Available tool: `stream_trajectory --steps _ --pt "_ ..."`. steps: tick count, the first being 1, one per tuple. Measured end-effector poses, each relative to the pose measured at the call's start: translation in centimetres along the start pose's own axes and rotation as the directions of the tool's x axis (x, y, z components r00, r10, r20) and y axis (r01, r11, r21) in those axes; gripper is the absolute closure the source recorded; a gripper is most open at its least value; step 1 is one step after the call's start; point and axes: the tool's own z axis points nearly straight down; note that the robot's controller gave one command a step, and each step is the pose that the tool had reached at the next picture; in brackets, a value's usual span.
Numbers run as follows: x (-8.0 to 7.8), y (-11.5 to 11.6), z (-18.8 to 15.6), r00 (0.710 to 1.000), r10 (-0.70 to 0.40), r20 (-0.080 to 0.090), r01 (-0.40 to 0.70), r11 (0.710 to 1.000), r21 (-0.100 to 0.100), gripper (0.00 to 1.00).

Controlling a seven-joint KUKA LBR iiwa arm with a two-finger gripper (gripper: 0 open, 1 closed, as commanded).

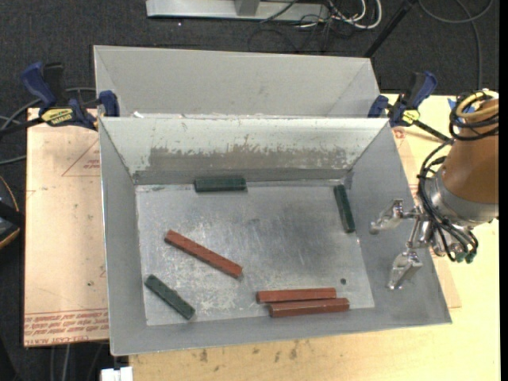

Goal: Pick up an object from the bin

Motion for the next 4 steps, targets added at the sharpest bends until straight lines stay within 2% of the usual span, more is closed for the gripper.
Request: stream_trajectory --steps 1,2,3,4 --pt "0.0 0.0 0.0 1.0 0.0 0.0 0.0 1.0 0.0 0.0" --pt "-0.1 2.3 5.2 0.995 -0.104 0.003 0.104 0.995 0.001 0.0" --pt "0.3 3.0 8.4 0.991 -0.133 -0.004 0.133 0.991 -0.002 0.0" --pt "0.0 4.7 12.7 0.979 -0.204 0.017 0.204 0.979 0.005 1.0"
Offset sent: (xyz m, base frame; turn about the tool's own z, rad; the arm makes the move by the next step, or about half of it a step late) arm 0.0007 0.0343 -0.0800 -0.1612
